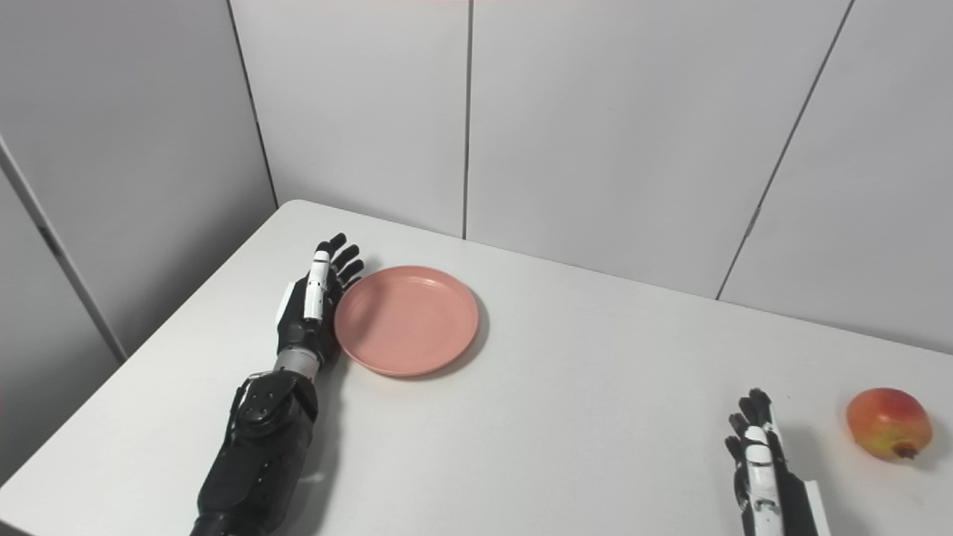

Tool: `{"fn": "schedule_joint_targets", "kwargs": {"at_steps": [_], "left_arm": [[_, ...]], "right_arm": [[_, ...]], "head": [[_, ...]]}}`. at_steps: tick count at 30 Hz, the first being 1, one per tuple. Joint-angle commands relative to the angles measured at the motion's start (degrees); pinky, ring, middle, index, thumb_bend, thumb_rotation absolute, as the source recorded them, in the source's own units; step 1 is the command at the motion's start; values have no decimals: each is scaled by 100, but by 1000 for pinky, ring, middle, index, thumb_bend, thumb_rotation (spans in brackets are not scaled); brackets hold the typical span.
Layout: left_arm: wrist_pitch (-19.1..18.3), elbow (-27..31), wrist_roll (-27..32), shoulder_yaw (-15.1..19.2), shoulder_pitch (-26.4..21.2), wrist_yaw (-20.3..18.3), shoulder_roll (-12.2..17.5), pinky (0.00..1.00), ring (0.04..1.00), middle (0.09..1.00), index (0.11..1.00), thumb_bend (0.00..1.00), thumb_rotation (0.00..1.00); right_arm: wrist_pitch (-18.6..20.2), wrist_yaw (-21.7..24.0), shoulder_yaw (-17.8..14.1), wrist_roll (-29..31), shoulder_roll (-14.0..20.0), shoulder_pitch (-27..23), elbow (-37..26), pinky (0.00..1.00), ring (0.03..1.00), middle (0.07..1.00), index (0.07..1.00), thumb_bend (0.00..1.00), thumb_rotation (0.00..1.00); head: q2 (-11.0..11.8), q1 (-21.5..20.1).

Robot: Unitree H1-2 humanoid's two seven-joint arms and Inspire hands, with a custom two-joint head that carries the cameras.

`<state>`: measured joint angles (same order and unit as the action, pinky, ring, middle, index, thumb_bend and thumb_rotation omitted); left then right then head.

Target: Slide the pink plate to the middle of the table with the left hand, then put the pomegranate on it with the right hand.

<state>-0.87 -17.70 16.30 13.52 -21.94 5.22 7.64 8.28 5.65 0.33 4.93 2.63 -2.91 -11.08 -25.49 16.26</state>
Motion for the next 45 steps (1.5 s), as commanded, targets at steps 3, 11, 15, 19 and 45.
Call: {"fn": "schedule_joint_targets", "kwargs": {"at_steps": [3, 11, 15, 19, 45], "left_arm": [[-262, 292, -98, -124, -123, -30, -82, 886, 896, 901, 899, 406, 1000], [-423, 461, -175, -322, -102, -107, -226, 881, 895, 903, 896, 402, 1000], [-565, 615, -189, -411, -87, -133, -326, 887, 904, 911, 896, 397, 1000], [-650, 653, -265, -561, -88, -179, -431, 889, 907, 914, 901, 393, 1000], [-1002, 968, -693, -1585, 86, -645, -1022, 906, 910, 930, 920, 398, 1000]], "right_arm": [[-114, -59, -3, -22, -48, -96, -109, 993, 975, 982, 982, 130, 1000], [-19, -53, 9, -16, -124, -82, -91, 1000, 976, 982, 980, 192, 1000], [14, -89, 25, -45, -179, -67, -111, 998, 972, 977, 973, 204, 1000], [8, -136, 47, -58, -209, -48, -121, 994, 967, 971, 970, 213, 1000], [79, -281, 205, -307, -357, -127, -163, 981, 962, 968, 965, 230, 1000]], "head": [[-35, -85], [-118, -296], [-174, -381], [-234, -448], [-592, -1102]]}}
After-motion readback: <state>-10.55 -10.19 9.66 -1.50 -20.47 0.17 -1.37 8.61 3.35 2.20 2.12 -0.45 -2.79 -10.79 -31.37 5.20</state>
